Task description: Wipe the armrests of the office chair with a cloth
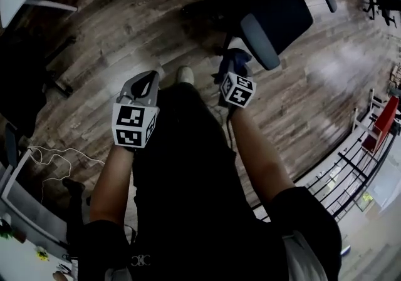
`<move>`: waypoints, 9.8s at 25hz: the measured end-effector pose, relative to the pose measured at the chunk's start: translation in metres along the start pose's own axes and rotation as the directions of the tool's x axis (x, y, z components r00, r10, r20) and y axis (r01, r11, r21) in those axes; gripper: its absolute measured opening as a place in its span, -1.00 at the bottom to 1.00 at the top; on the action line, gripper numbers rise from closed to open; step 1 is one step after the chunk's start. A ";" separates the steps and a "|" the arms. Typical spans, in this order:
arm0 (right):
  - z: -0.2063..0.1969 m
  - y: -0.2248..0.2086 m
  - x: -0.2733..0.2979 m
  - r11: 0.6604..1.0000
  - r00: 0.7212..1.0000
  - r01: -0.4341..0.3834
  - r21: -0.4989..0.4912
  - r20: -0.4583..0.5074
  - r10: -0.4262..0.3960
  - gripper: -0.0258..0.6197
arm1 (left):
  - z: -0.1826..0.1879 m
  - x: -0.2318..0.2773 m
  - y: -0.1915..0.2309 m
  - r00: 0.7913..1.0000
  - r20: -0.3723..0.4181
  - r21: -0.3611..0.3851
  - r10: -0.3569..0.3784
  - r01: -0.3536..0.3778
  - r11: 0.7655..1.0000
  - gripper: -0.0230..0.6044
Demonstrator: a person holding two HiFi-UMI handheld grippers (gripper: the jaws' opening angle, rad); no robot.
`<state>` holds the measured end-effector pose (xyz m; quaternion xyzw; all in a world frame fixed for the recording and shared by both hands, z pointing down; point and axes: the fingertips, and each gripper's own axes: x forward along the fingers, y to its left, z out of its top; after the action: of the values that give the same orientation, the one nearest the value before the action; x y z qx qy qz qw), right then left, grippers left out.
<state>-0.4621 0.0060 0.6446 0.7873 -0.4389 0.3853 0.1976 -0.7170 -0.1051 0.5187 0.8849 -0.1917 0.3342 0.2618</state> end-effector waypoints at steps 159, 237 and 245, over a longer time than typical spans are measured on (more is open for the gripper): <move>0.294 -0.698 -0.070 0.763 0.758 -0.466 -0.449 0.243 0.606 -0.77 | 0.335 0.450 -0.616 0.924 0.340 0.018 0.175 -0.192 0.981 -0.91; 0.350 -0.357 0.270 -0.677 0.648 -0.286 -0.677 -0.658 0.384 -0.76 | 0.279 0.459 -0.494 0.637 -0.002 -0.838 0.771 -0.422 0.347 -0.91; 0.394 -0.319 0.296 -0.503 0.663 -0.385 -0.774 -0.611 0.432 -0.76 | 0.284 0.460 -0.487 0.636 -0.018 -0.846 0.772 -0.422 0.327 -0.91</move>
<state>0.0716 -0.2377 0.6377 0.0675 -0.8389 -0.0742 0.5349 -0.0036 0.0352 0.4921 0.5777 -0.6849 0.1025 0.4321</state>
